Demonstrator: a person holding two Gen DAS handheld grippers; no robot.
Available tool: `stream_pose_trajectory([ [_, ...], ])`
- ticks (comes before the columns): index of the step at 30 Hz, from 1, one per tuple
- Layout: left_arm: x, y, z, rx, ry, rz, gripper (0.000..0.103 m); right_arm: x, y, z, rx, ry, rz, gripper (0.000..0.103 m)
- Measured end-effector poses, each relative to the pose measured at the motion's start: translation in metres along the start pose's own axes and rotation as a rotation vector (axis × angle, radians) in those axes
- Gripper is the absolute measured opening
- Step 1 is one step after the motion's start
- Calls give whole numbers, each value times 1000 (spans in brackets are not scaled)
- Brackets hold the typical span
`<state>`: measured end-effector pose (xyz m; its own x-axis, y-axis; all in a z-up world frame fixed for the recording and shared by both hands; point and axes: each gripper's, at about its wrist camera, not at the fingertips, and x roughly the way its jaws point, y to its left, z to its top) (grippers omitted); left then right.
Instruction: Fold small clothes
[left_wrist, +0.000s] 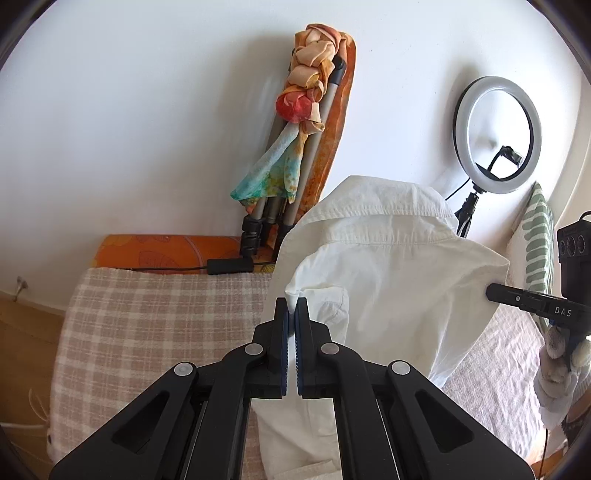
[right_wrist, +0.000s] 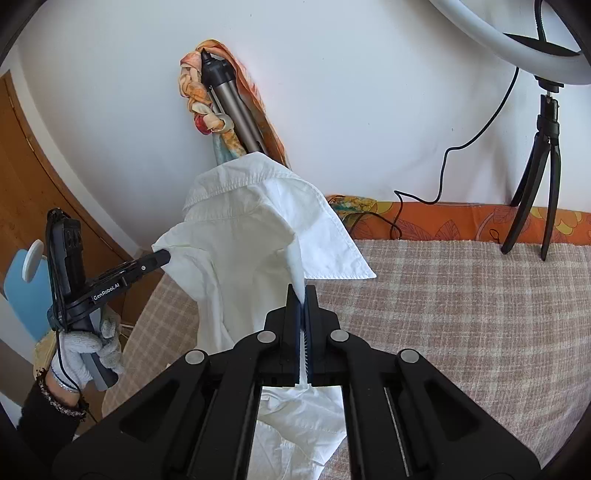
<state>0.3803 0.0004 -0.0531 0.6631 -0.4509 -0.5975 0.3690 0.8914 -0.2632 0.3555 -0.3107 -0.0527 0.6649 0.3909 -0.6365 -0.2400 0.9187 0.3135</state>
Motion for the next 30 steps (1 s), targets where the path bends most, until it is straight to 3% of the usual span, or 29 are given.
stream_pose_trajectory([
  [9,-58,-20,-32,27,-33,15,1,-54,34,-51,-63,8,-10,3],
  [13,-78,-24,-62,43,-40,38,2,-67,46,-82,-81,11,-11,3],
  [24,-93,-13,-176,2,70,21,2,-55,49,-183,-107,99,-68,3],
  [30,-100,-16,-200,26,97,26,2,-50,51,-217,-188,138,-135,3],
])
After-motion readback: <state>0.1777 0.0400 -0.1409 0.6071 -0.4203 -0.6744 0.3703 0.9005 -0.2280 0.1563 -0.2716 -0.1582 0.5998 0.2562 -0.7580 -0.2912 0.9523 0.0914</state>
